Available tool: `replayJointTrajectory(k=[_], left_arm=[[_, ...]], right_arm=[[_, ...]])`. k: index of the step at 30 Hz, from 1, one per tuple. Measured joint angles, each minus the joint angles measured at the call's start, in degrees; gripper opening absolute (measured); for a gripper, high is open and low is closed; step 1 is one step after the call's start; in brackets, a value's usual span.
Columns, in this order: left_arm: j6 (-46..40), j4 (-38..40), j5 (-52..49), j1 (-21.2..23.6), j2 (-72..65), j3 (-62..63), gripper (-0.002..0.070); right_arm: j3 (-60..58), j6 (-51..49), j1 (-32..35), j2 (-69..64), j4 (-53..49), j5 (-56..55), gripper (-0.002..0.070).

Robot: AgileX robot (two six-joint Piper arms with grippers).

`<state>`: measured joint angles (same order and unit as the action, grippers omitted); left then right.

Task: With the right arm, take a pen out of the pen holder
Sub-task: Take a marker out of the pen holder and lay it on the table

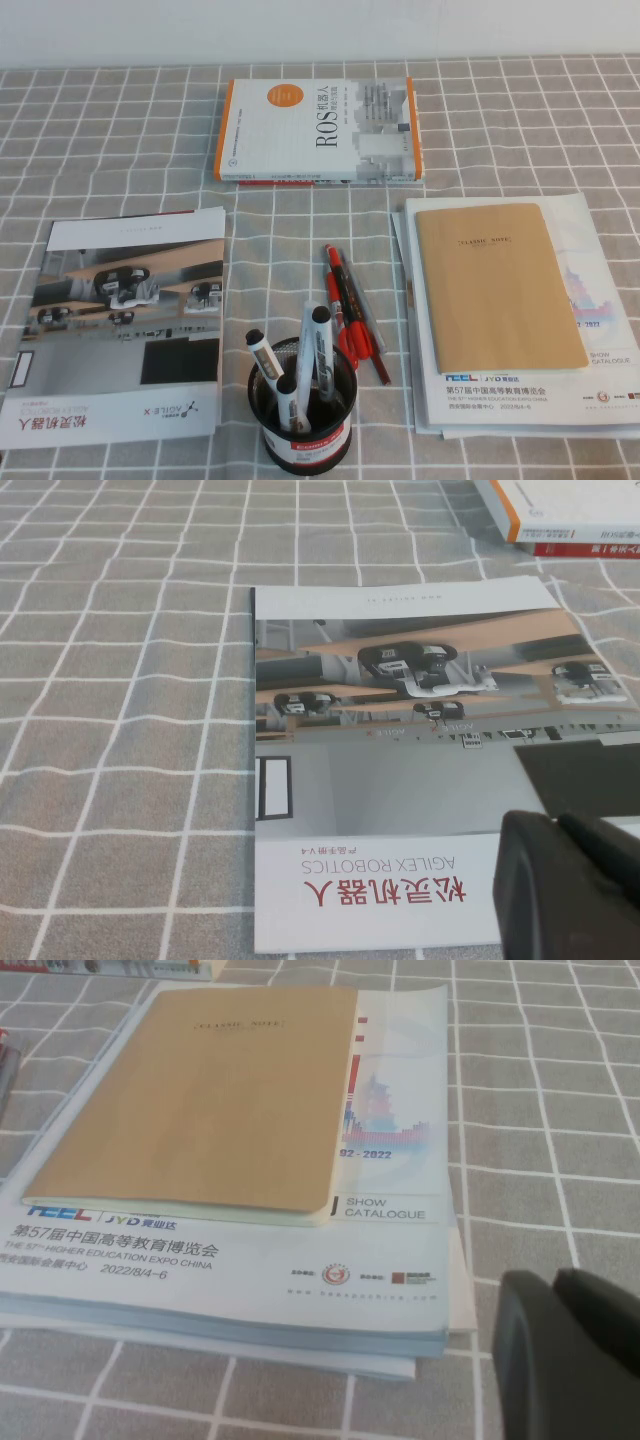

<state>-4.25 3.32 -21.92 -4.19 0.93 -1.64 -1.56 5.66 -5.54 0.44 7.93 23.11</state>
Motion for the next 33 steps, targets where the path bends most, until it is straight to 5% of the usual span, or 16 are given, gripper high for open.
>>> replayJointTrajectory(k=[33], left_arm=[[0.00,0.00,0.00,0.00,0.00,0.00,-0.0004]], right_arm=[[0.00,0.00,0.00,0.00,15.69,-5.08,-0.0012]])
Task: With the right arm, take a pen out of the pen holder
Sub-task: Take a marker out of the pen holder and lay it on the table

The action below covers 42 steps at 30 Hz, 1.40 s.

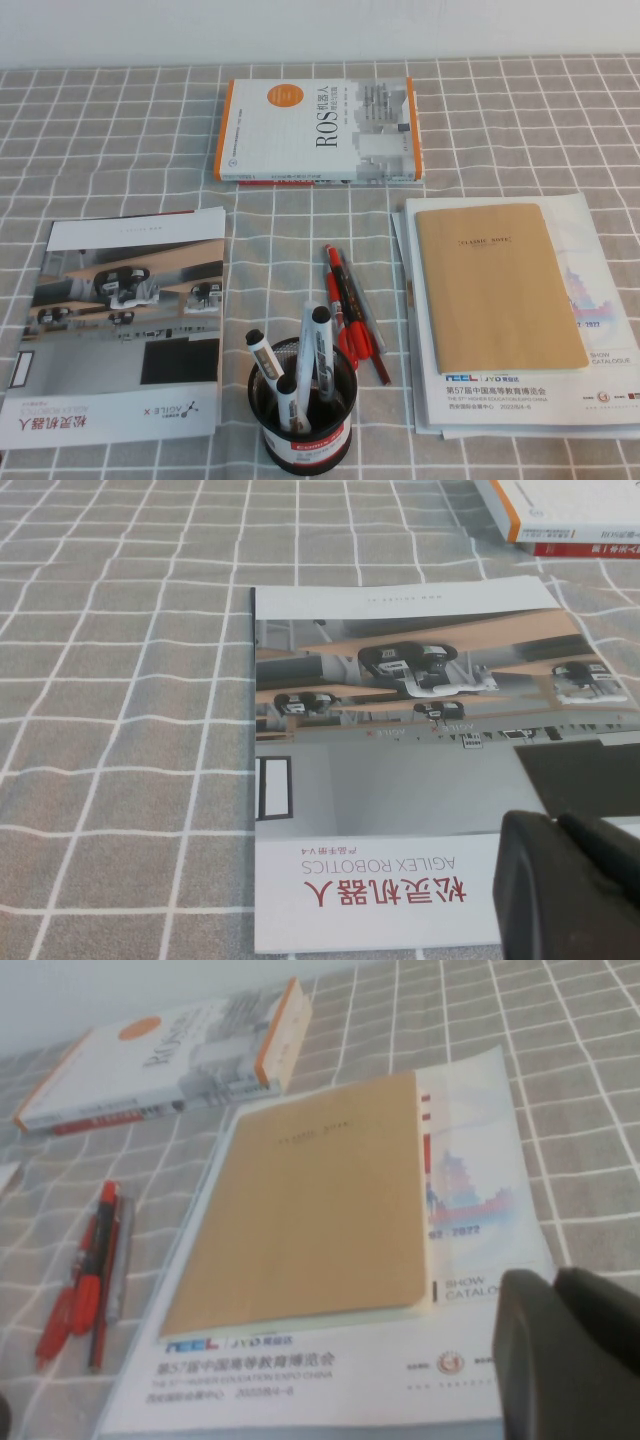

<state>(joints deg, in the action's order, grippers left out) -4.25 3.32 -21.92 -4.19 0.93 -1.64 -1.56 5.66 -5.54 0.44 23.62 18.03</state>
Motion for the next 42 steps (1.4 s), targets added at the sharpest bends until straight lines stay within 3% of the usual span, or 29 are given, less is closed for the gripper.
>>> replayJointTrajectory(k=[5,12,16,26,35,42], left_arm=[[0.00,0.00,0.00,0.00,0.00,0.00,-0.0004],[0.00,0.00,0.00,0.00,0.00,0.00,-0.0004],[0.00,0.00,0.00,0.00,0.00,0.00,-0.0004],[0.00,0.00,0.00,0.00,0.00,0.00,-0.0004],[0.00,0.00,0.00,0.00,0.00,0.00,-0.0004],[0.00,0.00,0.00,0.00,0.00,0.00,-0.0004]], right_arm=[[0.00,0.00,0.00,0.00,5.46,-4.20,-0.0012],[0.00,0.00,0.00,0.00,22.25,-11.91,-0.0012],[0.00,0.00,0.00,0.00,24.82,-12.74,-0.0012],[3.74,0.00,0.00,-1.95,23.66,-1.86,-0.0012],[19.22,0.12,0.00,-18.94,11.69,15.02,-0.0012],[24.90,6.03,0.00,-30.25,8.81,17.93,-0.0012]])
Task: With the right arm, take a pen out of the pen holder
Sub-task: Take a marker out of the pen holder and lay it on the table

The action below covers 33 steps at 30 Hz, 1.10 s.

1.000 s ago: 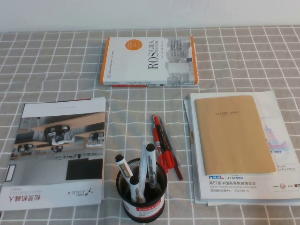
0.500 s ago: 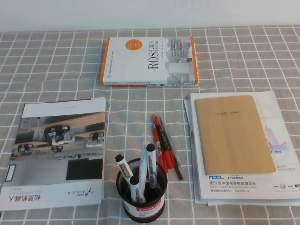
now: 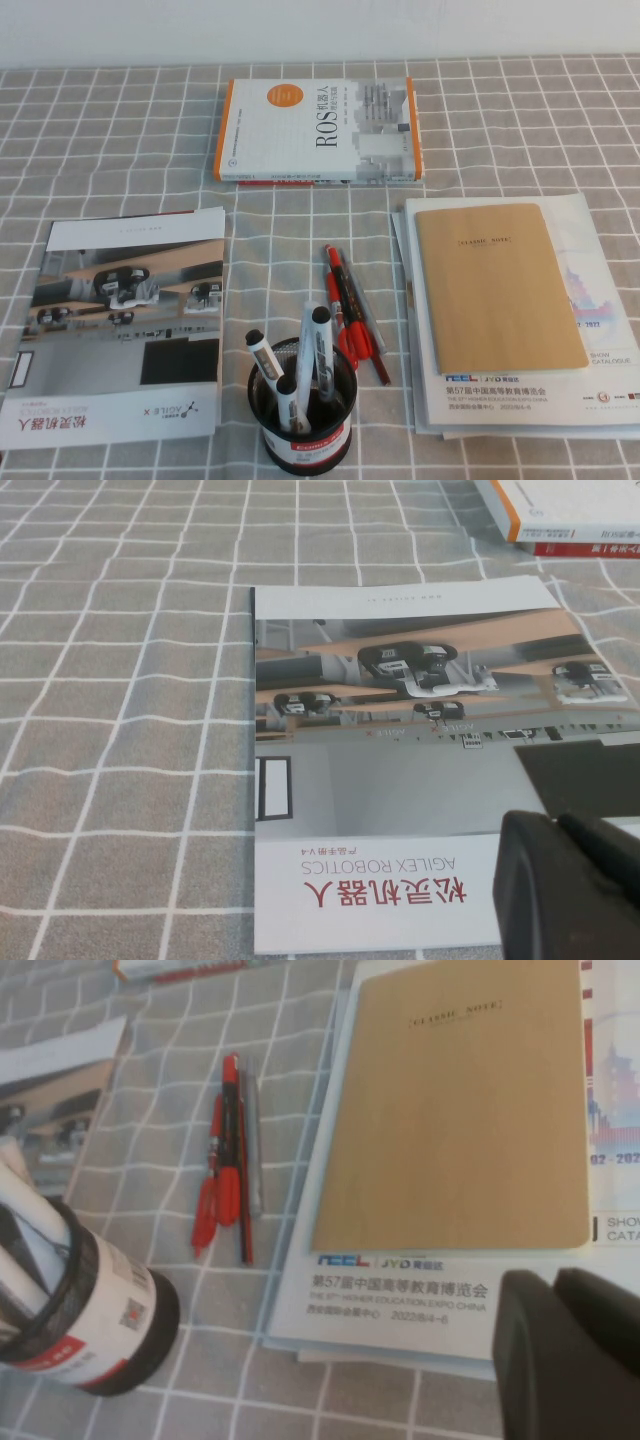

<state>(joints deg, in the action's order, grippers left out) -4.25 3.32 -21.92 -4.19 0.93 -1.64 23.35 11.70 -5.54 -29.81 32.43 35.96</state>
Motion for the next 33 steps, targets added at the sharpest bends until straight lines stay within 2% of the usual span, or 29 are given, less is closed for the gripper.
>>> replayJointTrajectory(k=[8,12,17,26,30,33], left_arm=[[0.00,0.00,0.00,0.00,0.00,0.00,-0.0004],[0.00,0.00,0.00,0.00,0.00,0.00,-0.0004],[0.00,0.00,0.00,0.00,0.00,0.00,-0.0004],[0.00,0.00,0.00,0.00,0.00,0.00,-0.0004],[0.00,0.00,0.00,0.00,0.00,0.00,-0.0004],[0.00,0.00,0.00,0.00,0.00,0.00,-0.0004]], right_arm=[[1.33,4.33,-0.41,-8.73,2.15,-1.60,-0.0012],[1.85,4.60,-4.54,-12.44,2.17,-4.78,-0.0012],[3.62,4.38,-16.87,-16.38,0.98,-12.74,-0.0012],[3.86,4.40,-42.79,-23.57,-4.10,-36.44,-0.0012],[2.87,4.40,-51.12,-25.59,-10.35,-47.02,0.0001],[2.51,4.40,-55.73,-27.36,-12.73,-51.24,0.0047]])
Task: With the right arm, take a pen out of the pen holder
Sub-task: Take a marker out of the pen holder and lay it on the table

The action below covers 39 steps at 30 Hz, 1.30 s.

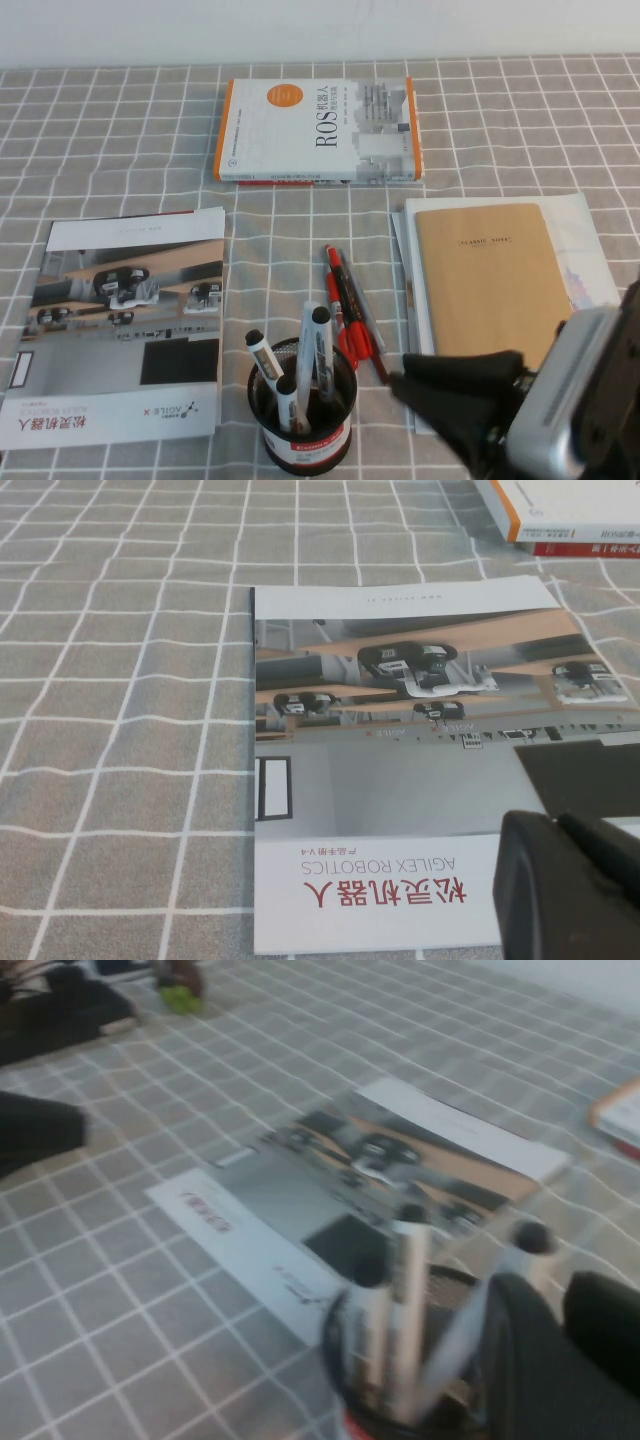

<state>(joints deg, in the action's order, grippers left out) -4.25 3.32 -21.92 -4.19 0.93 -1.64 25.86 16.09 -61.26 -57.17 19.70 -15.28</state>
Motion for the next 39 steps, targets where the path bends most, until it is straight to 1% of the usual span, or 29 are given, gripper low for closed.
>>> replayJointTrajectory(k=[3,9,11,14,17,23,30,39], left_arm=[[0.00,0.00,0.00,0.00,0.00,0.00,-0.0004],[0.00,0.00,0.00,0.00,0.00,0.00,-0.0004],[0.00,0.00,0.00,0.00,0.00,0.00,-0.0004],[0.00,0.00,0.00,0.00,0.00,0.00,-0.0004],[0.00,0.00,0.00,0.00,0.00,0.00,-0.0004],[0.00,0.00,0.00,0.00,0.00,0.00,-0.0004],[0.00,0.00,0.00,0.00,0.00,0.00,-0.0004],[0.00,0.00,0.00,0.00,0.00,0.00,-0.0004]], right_arm=[[0.00,0.00,-3.16,-2.29,-0.98,-3.09,0.0128],[0.00,-1.22,-5.65,-10.12,-2.77,-12.00,0.0378],[0.00,-3.49,-5.90,-13.16,-5.28,-16.22,0.0422],[0.00,-5.96,-5.90,-17.37,-8.35,-23.30,0.0444],[0.00,-6.97,-5.90,-22.40,-8.89,-30.04,0.0451],[0.00,-7.35,-5.90,-30.34,-7.59,-36.99,0.0452],[0.00,-7.46,-5.90,-31.85,-1.34,-39.28,0.0451],[0.00,-7.46,-5.90,-32.48,-1.25,-39.28,0.0451]])
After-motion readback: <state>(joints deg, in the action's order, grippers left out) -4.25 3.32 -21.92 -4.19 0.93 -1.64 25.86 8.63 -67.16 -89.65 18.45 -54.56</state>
